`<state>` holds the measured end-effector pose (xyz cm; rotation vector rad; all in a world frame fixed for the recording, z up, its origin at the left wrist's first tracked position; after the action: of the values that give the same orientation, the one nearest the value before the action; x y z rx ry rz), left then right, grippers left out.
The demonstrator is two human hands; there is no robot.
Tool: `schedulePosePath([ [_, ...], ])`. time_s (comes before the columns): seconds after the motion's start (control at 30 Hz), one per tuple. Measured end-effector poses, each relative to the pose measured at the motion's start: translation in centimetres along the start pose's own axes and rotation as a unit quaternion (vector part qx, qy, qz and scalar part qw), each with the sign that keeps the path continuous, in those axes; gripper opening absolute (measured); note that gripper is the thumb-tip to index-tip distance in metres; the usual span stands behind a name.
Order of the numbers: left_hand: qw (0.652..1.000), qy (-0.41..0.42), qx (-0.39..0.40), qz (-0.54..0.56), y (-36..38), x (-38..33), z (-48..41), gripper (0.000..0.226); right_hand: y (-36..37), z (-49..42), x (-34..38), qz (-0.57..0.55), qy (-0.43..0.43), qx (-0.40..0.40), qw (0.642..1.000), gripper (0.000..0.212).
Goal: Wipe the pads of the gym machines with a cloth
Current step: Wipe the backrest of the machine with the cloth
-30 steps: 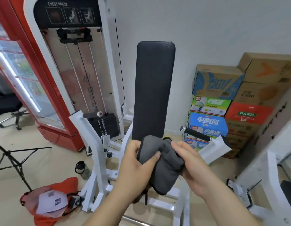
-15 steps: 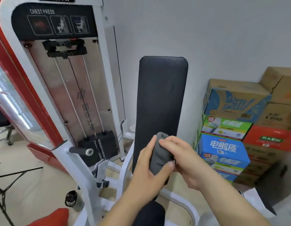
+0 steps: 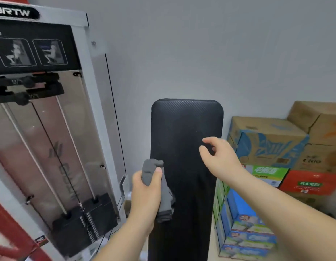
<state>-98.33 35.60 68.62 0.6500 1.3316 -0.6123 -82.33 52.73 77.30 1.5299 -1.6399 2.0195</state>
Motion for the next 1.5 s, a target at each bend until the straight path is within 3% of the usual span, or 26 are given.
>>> schedulePosePath([
  [0.1,0.996,0.081,0.002,-0.045,-0.7,-6.2,-5.9,0.013,-2.8,-5.7,0.4,0.089,-0.01,-0.076,0.993,0.049],
  [0.2,0.952,0.248,0.003,-0.178,1.2,-13.2,-9.6,0.028,-6.4,-10.4,0.2,0.145,0.025,-0.106,0.983,0.06],
  [0.27,0.875,0.355,-0.025,-0.329,3.4,-16.6,-11.6,0.046,-7.5,-13.5,-0.4,0.105,0.043,-0.07,0.991,0.062],
  [0.3,0.818,0.391,-0.044,-0.419,4.8,-17.4,-13.1,0.048,-7.5,-14.9,-0.9,0.052,0.044,-0.045,0.997,0.06],
  [0.37,0.713,0.415,-0.058,-0.562,7.4,-16.9,-16.2,0.045,-6.6,-16.7,-1.9,-0.044,0.047,-0.028,0.998,0.052],
  [0.4,0.681,0.424,-0.062,-0.594,8.1,-16.2,-17.6,0.044,-6.1,-17.1,-2.4,-0.06,0.045,-0.037,0.996,0.049],
  [0.5,0.673,0.446,-0.12,-0.578,9.2,-14.4,-19.6,0.045,-5.5,-17.8,-3.3,-0.054,0.032,-0.056,0.996,0.044],
  [0.6,0.715,0.418,-0.173,-0.534,11.4,-11.5,-19.3,0.05,-5.6,-18.4,-4.0,-0.04,0.021,-0.049,0.998,0.044],
  [0.67,0.691,0.443,-0.131,-0.555,14.8,-7.5,-17.3,0.053,-5.7,-18.5,-4.2,-0.048,0.011,-0.06,0.997,0.043],
  [0.8,0.542,0.559,0.052,-0.625,19.7,0.7,-13.0,0.049,-6.0,-18.7,-4.6,-0.048,0.01,-0.052,0.997,0.043],
  [0.9,0.484,0.609,0.104,-0.619,18.5,-1.4,-13.0,0.026,-6.1,-18.5,-4.7,-0.043,0.013,-0.043,0.998,0.043],
  [0.93,0.48,0.62,0.07,-0.617,17.2,-3.7,-13.6,0.024,-6.0,-18.5,-4.6,-0.044,0.011,-0.041,0.998,0.043],
  [0.97,0.502,0.615,0.017,-0.608,15.4,-6.6,-15.0,0.026,-5.9,-18.4,-4.5,-0.045,0.012,-0.039,0.998,0.043],
  [1.1,0.69,0.462,-0.185,-0.526,8.0,-14.3,-20.0,0.037,-5.8,-18.5,-4.4,-0.055,0.009,-0.038,0.998,0.043],
  [1.17,0.74,0.397,-0.222,-0.495,8.5,-12.0,-19.5,0.042,-5.8,-18.6,-4.4,-0.052,0.011,-0.036,0.998,0.043],
  [1.23,0.722,0.422,-0.167,-0.522,10.7,-7.1,-17.4,0.048,-5.9,-18.6,-4.4,-0.051,0.014,-0.03,0.998,0.044],
  [1.27,0.683,0.461,-0.11,-0.556,11.7,-4.1,-16.1,0.049,-5.9,-18.6,-4.3,-0.052,0.014,-0.028,0.998,0.044],
  [1.37,0.508,0.566,0.094,-0.643,11.9,1.9,-13.4,0.035,-6.0,-18.4,-4.2,-0.055,0.018,-0.022,0.998,0.044],
  [1.4,0.464,0.584,0.124,-0.655,11.3,1.6,-13.4,0.03,-6.0,-18.3,-4.1,-0.059,0.018,-0.019,0.998,0.045],
  [1.43,0.452,0.593,0.117,-0.656,10.6,0.1,-14.0,0.026,-6.0,-18.1,-4.0,-0.063,0.017,-0.017,0.998,0.045],
  [1.47,0.472,0.597,0.076,-0.644,9.7,-2.6,-14.9,0.026,-5.9,-18.1,-3.9,-0.067,0.015,-0.016,0.998,0.045],
  [1.5,0.514,0.587,0.014,-0.625,8.7,-5.9,-16.2,0.028,-5.8,-18.0,-3.8,-0.069,0.013,-0.016,0.997,0.045],
])
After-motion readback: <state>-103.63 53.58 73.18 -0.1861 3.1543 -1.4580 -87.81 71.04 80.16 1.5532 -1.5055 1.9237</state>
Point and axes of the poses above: each hand's wrist, its own z-axis away from the middle knuckle, its own y-axis out of the palm, x = y × z, the point moved 7 cm from there along -z, towards the middle knuckle, and after that the axes turned 11 degrees about x, right-handed, at the moved point
